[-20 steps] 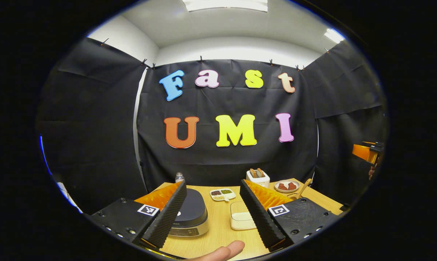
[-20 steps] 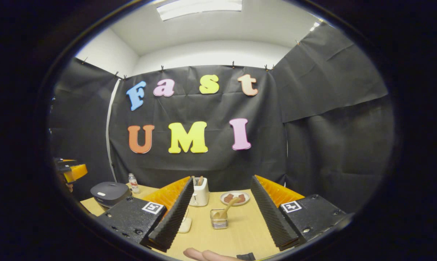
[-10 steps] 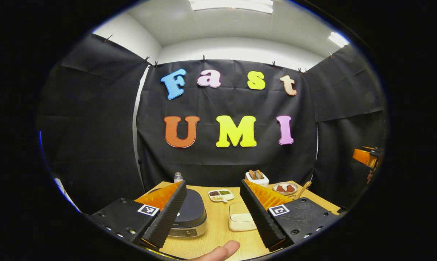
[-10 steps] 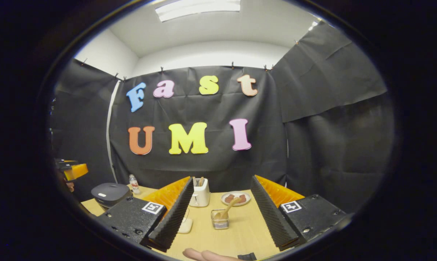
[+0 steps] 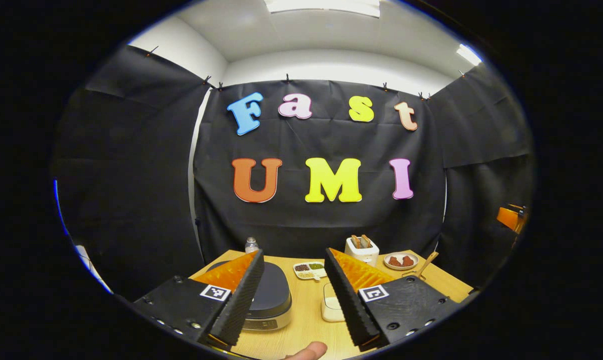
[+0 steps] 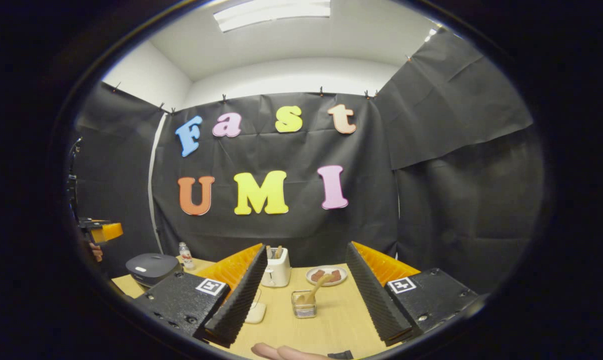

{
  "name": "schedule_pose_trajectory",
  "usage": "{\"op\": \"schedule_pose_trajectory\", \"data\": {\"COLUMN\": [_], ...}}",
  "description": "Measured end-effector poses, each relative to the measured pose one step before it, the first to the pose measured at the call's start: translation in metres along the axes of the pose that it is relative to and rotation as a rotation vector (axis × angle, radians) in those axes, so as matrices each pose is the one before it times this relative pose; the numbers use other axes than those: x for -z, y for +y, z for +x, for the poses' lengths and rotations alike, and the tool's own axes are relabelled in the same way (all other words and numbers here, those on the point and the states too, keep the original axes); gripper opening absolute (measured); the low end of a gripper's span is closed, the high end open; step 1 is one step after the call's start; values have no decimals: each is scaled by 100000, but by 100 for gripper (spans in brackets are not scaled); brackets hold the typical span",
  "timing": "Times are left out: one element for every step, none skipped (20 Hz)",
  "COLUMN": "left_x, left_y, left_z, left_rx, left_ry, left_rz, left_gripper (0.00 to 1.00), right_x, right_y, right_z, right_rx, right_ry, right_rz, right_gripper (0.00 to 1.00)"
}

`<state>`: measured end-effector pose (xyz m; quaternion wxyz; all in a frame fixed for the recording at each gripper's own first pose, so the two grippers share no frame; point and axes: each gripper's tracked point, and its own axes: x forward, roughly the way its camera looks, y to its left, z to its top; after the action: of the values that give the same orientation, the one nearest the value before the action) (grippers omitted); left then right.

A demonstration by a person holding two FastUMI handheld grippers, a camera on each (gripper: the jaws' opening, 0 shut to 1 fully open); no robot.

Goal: Close the left gripper, press the button to open the rice cooker; take a wooden spoon from the chopstick holder with the right hand, scoop a spoonful of rice and pour it into the rice cooker, then put the wooden spoon back into the chopstick holder.

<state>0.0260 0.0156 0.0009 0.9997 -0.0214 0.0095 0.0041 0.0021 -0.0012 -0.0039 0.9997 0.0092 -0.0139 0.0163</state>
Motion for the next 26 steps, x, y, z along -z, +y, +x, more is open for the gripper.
{"op": "schedule_pose_trajectory", "data": {"left_x": [90, 48, 184, 155, 467, 639, 549, 429, 291, 602, 728, 546, 520, 622, 773, 699, 663, 632, 797, 629, 646, 528, 609, 577, 431, 372], "left_y": [135, 278, 256, 133, 206, 226, 119, 420, 259, -62, -36, 692, 1213, 827, 593, 178, 355, 841, 970, 450, 655, 486, 584, 165, 319, 151], "left_z": [325, 360, 171, 330, 398, 350, 357, 395, 707, 331, 896, 313, 221, 592, 430, 577, 785, 771, 719, 512, 709, 535, 623, 546, 400, 354], "left_rx": [395, -126, 27, -215, -543, -452, -647, -1375, -544, 783, 557, -1953, -2980, -2345, -1901, -72, -398, -2025, -2629, -957, -999, -916, -481, -335, -511, -527], "left_ry": [322, 249, 873, 1013, 2062, 2708, 2429, 2278, 1623, 2599, 2460, 2605, 2401, 2679, 2596, 3987, 3055, 2944, 3198, 2633, 2382, 1909, 2533, 2100, 1380, 1132], "left_rz": [290, 533, 496, 426, 289, 19, 366, 601, 1059, -554, -1170, -188, 896, 599, -1154, -1319, -631, 281, 43, -423, -1094, -1030, -1218, -1169, -226, 447], "left_gripper": [74, 58, 62, 52, 48, 27, 30, 26, 26, 26, 13, 0, 1, 5, 4, 0, 0, 0, 0, 0, 0, 0, 0, 0, 0, 0], "right_x": [-56, 185, 180, 174, 131, 68, 93, 258, 95, 271, 136, 277, 249, 338, 215, 388, 290, 359, 224, 248, 208, 434, 329, 336, 310, 464], "right_y": [-86, 23, 4, -148, -107, -25, -27, 14, 62, -55, 4, -38, -118, -123, -149, -138, -104, -86, -146, -30, -84, 12, -55, -29, 12, 68], "right_z": [41, 41, 6, 123, 105, 97, 113, 167, 105, 120, 120, 124, 193, 187, 286, 214, 202, 207, 170, 84, 185, 105, 119, 143, 139, 124], "right_rx": [-144, -195, -38, 131, 43, -54, -61, -238, -266, -191, -200, -145, 45, 62, 63, 176, 58, -36, -24, -103, -140, -172, -83, -133, -275, -408], "right_ry": [-239, -25, 200, 305, 241, 203, 195, 208, 304, 105, 183, 219, 451, 610, 656, 760, 699, 623, 511, 277, 387, 548, 497, 580, 835, 970], "right_rz": [347, 204, 27, -151, -150, -58, 188, 210, 21, -142, -210, -189, -133, -22, 165, 235, 258, 206, 238, 259, -6, -257, -89, -18, -103, -228], "right_gripper": [100, 100, 100, 100, 95, 100, 95, 100, 100, 100, 100, 100, 100, 100, 100, 100, 100, 95, 100, 95, 100, 100, 95, 100, 100, 100]}}
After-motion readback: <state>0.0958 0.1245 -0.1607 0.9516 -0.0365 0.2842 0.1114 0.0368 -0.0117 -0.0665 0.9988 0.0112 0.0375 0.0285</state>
